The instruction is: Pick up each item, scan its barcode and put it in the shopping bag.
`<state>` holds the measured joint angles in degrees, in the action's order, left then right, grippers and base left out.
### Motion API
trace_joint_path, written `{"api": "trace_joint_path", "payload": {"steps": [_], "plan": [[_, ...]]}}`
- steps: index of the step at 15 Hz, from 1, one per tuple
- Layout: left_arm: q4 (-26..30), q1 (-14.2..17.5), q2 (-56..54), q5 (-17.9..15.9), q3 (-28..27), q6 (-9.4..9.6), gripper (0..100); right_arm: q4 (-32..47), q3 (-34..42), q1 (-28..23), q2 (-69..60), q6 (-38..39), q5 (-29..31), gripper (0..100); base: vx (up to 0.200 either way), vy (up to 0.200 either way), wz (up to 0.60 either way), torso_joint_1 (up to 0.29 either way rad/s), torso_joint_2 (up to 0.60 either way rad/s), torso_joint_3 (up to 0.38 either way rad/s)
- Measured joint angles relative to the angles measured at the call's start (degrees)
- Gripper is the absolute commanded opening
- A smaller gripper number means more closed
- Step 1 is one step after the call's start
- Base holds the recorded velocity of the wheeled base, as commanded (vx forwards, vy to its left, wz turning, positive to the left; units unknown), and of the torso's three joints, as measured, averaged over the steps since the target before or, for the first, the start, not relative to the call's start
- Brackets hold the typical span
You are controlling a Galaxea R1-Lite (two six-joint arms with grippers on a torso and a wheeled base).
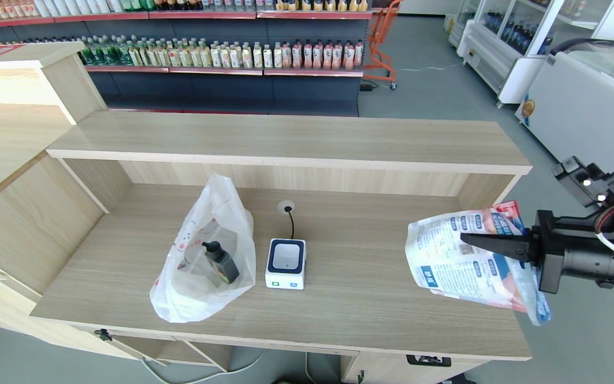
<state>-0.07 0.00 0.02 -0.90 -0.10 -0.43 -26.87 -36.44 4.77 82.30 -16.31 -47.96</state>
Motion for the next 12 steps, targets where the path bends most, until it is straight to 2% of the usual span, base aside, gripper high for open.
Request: {"api": "trace_joint_path", "payload": {"steps": [4,10,12], "plan": [[0.00,0.00,0.00,0.01,0.00,0.00,100,-0.39,4.94,-3.91,-4.38,-14.07,4.72,0,0.000,0.000,0.00,0.000,0.00,0.000],[0.00,0.00,0.00,-0.05,0.00,0.10,100,-0.17,5.49,-5.39,-5.71,-16.59,5.10,0,0.000,0.000,0.00,0.000,0.00,0.000],[0.00,0.00,0.00,-0.05,0.00,0.07,100,0.10,5.94,-5.50,-6.42,-15.93,5.12,0,0.000,0.200,0.00,0.000,0.00,0.005]]}}
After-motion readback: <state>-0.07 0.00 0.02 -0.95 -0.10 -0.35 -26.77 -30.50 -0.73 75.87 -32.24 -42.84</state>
